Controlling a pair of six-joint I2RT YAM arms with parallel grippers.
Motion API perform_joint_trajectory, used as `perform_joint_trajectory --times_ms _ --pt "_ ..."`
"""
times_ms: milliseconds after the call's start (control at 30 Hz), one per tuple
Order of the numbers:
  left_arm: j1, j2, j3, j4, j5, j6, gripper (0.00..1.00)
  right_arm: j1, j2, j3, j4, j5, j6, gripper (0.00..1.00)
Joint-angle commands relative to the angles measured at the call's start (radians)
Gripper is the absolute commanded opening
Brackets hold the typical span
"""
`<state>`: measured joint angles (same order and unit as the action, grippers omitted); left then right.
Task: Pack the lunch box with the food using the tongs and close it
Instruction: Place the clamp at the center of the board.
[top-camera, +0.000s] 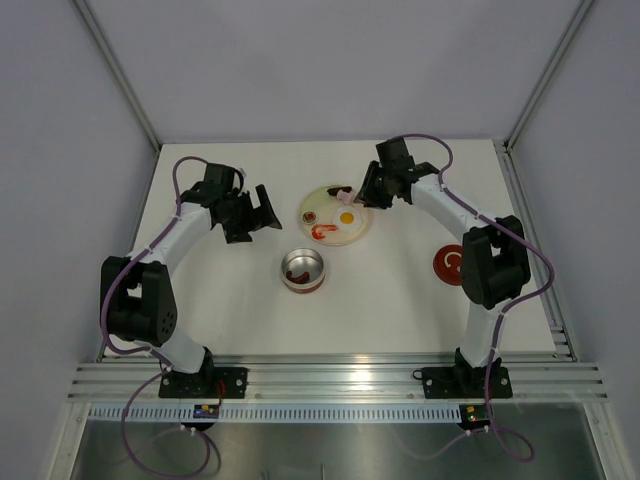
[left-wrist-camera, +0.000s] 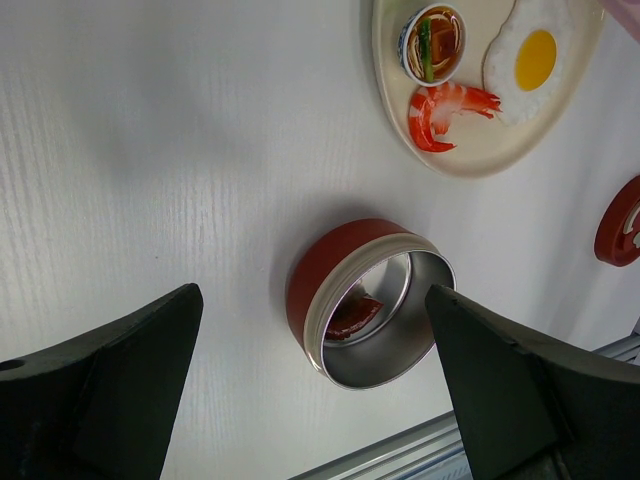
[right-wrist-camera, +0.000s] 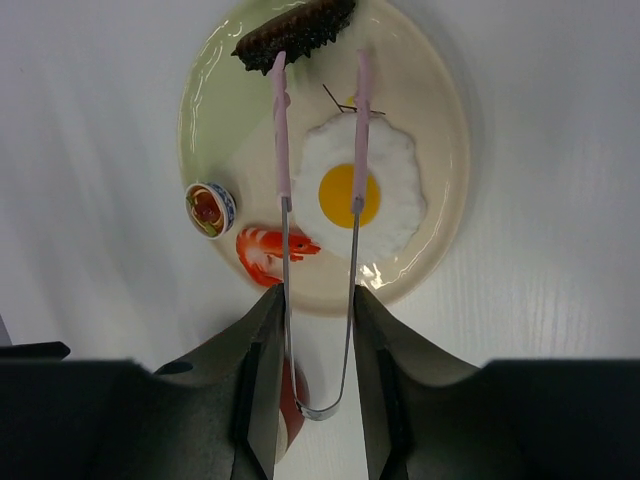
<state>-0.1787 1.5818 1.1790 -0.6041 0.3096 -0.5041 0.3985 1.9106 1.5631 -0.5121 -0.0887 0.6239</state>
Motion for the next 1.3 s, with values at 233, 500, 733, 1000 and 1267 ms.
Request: perform_joint_trajectory --times_ms 233,500,733,1000,1267 --pt "-0.004 -0.002 0.028 0.0 -0.006 0.021 0.99 -0.003 -0.107 -0.049 0.084 0.021 0.023 0.31" --pt "-0.004 0.001 0.028 0.001 -0.006 0.018 0.99 -0.004 -0.116 -0.008 0.075 0.029 0.002 0.07" --pt "-0.004 -0.002 0.027 -0.005 -0.015 0.018 0.99 -0.004 -0.033 0.092 0.081 0.056 -0.006 0.0" --pt "-0.004 -0.003 0.034 -0.013 -0.017 0.022 0.99 -0.006 0.096 0.187 0.047 0.021 -0.016 0.0" --pt "-0.004 0.004 0.036 -0.006 -0.007 0.022 0.99 -0.003 0.033 0.088 0.055 -0.016 -0.024 0.0"
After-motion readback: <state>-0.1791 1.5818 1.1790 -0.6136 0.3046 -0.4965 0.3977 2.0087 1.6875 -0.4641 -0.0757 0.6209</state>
